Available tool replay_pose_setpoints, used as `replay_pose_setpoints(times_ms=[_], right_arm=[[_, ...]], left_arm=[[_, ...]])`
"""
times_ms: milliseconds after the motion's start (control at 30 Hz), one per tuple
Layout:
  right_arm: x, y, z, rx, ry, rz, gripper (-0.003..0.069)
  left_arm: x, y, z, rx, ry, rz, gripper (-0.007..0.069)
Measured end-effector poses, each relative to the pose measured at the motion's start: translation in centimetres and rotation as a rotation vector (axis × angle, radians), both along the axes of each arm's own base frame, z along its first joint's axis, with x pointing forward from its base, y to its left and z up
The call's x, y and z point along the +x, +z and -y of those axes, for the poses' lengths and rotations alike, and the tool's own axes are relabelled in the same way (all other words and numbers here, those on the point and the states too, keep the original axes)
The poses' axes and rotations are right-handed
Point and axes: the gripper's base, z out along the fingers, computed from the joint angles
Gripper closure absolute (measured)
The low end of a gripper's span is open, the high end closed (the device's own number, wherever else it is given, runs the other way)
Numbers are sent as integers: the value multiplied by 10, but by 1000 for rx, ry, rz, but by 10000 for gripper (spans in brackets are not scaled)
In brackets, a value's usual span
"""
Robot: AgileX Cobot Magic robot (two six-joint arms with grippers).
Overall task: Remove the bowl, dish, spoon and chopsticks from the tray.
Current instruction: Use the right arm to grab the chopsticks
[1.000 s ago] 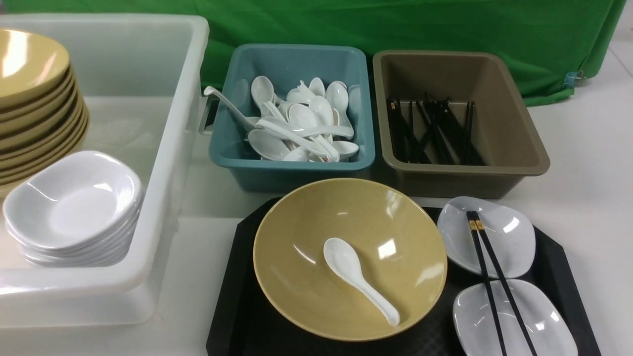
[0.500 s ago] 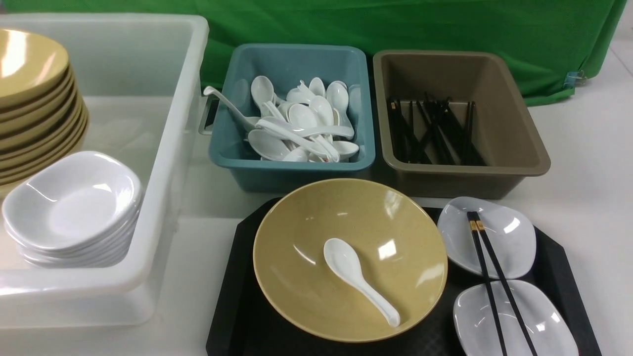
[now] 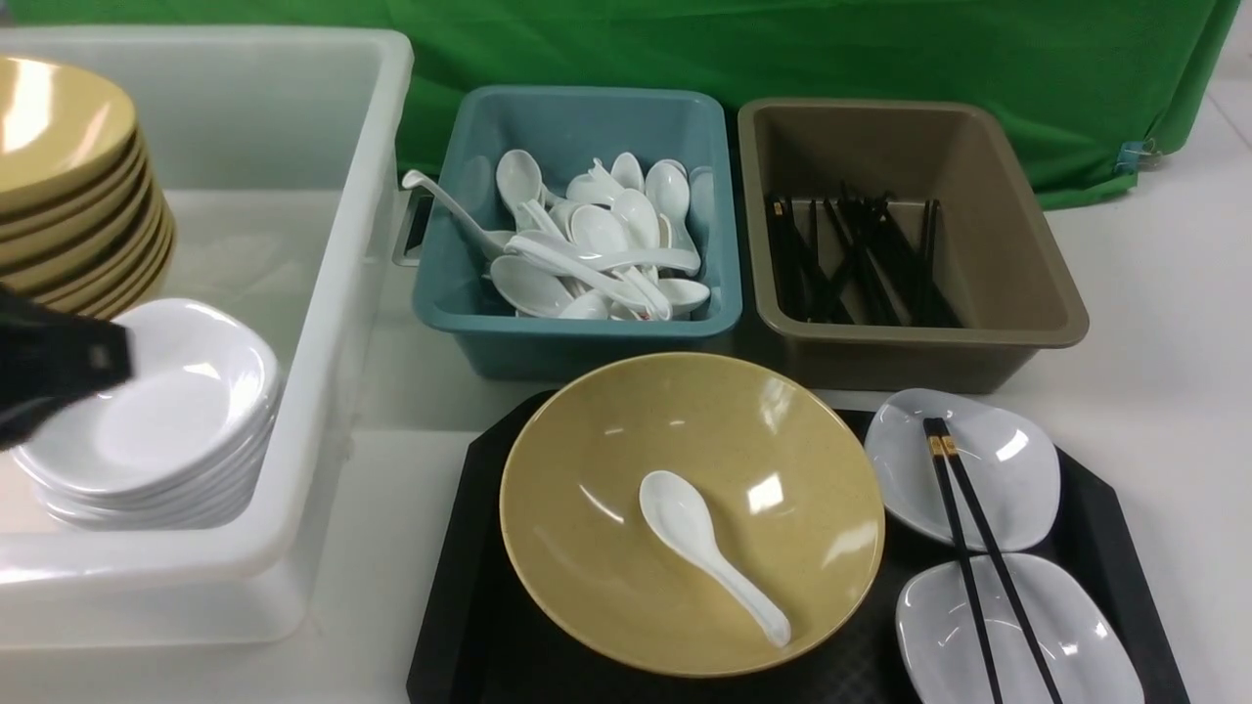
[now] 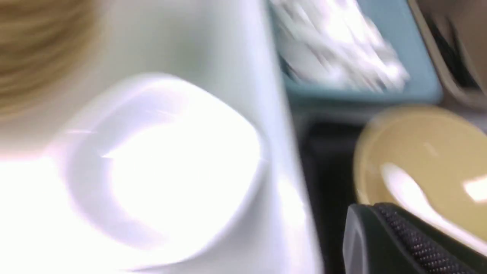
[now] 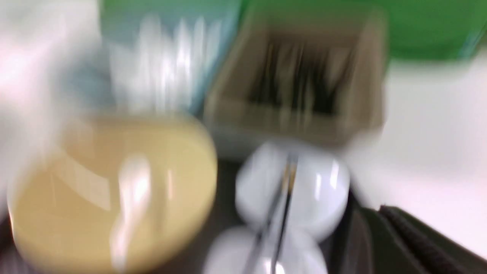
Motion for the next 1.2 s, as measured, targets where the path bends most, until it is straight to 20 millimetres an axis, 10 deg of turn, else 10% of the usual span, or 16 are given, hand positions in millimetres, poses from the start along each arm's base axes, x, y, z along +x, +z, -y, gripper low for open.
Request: replay_pose_setpoints(times_ms=[233,533,733,900,1200], right_arm=[[45,-19,-25,-185,-7,-156,667],[126,-56,2,13,-53,-477,659],[177,-91,-5,63,-36,-567,400],[206,-126,-20,49,-30,-592,229],[239,-180,-31,15,-57,-642,202]], left_arm=[[45,-17,31,-12,-270,-110,634],[53,-7,130,126,-609,-115,636],[70,-5,190,169,-740,-100,636],[86,-19,209,183,-756,-133,636],[98,-38,217,209,-749,-160,631]])
